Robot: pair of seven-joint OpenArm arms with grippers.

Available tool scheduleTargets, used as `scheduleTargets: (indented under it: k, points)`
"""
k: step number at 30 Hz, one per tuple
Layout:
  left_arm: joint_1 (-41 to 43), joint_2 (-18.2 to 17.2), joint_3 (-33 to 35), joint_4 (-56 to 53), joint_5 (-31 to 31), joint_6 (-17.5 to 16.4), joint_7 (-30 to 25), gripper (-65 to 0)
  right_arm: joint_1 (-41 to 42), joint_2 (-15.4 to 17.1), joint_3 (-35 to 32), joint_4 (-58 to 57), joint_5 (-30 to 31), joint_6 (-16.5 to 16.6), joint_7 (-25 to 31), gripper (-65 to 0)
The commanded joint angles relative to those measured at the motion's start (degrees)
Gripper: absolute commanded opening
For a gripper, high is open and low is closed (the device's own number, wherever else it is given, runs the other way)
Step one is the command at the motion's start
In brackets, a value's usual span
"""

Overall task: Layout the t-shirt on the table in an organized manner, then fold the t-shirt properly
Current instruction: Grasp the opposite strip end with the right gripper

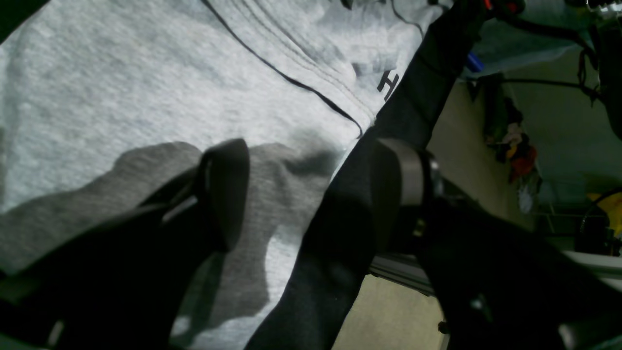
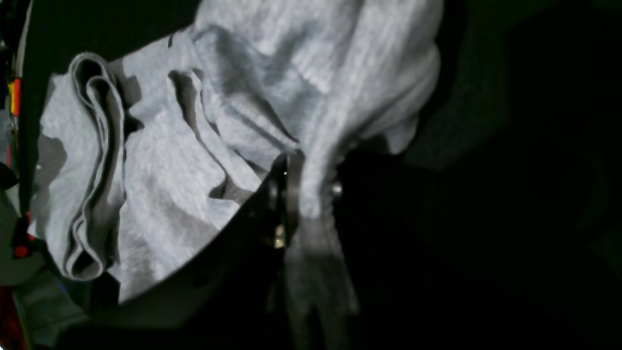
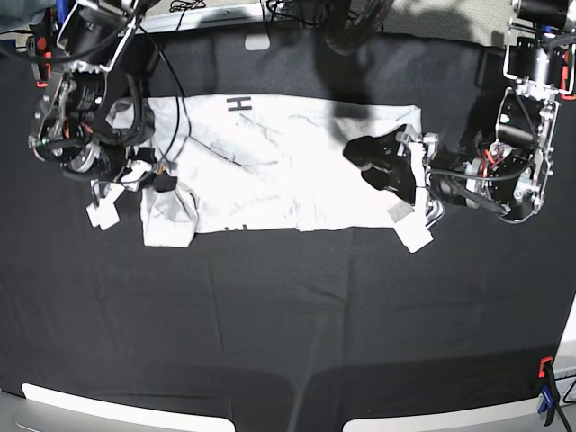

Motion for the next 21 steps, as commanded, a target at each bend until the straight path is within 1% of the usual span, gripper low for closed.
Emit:
scheduleTargets:
  k: [1,3,7,10,13,17,19,21]
  points:
    - [-1.1,-0.5,-0.3,1.0,-1.6,-0.2,-0.8,-28.2,1.9,1.5,0.1,0.9,1.4,0.4,1.0,-65.0]
    - [-1.1,-0.5,-0.3,1.0,-1.6,-0.2,-0.8,-28.3,3.0,2.6,0.1,0.9,1.4,0.4,0.9,-65.0]
    - [-1.1,-0.5,-0.3,1.0,-1.6,-0.2,-0.8,-28.2,4.6,5.8,0.1,0.9,0.5,0.4,1.0,-65.0]
    - [-1.1,-0.5,-0.3,1.0,-1.6,-0.2,-0.8,-28.3,5.9,8.2,0.6,0.9,-3.4,0.4,1.2,-65.0]
    - [-1.1,-0.5,-0.3,1.0,-1.6,-0.2,-0.8,-28.2,7.7,10.0,3.7,0.9,-6.3,0.4,1.4,-65.0]
    - [-1.1,-0.5,-0.3,1.0,-1.6,-0.2,-0.8,-28.2,10.3,10.7,9.5,0.9,-6.3,0.3,0.9,-65.0]
    - [-1.1,-0.5,-0.3,1.0,-1.6,-0.2,-0.8,-28.2,10.3,10.6,10.1,0.9,-5.4,0.2,0.9,-65.0]
    - [-1.1,-0.3,-0.3,1.0,-1.6,-0.2,-0.8,-28.2,10.0,9.7,10.0,0.9,-5.5,-0.1,0.9,-65.0]
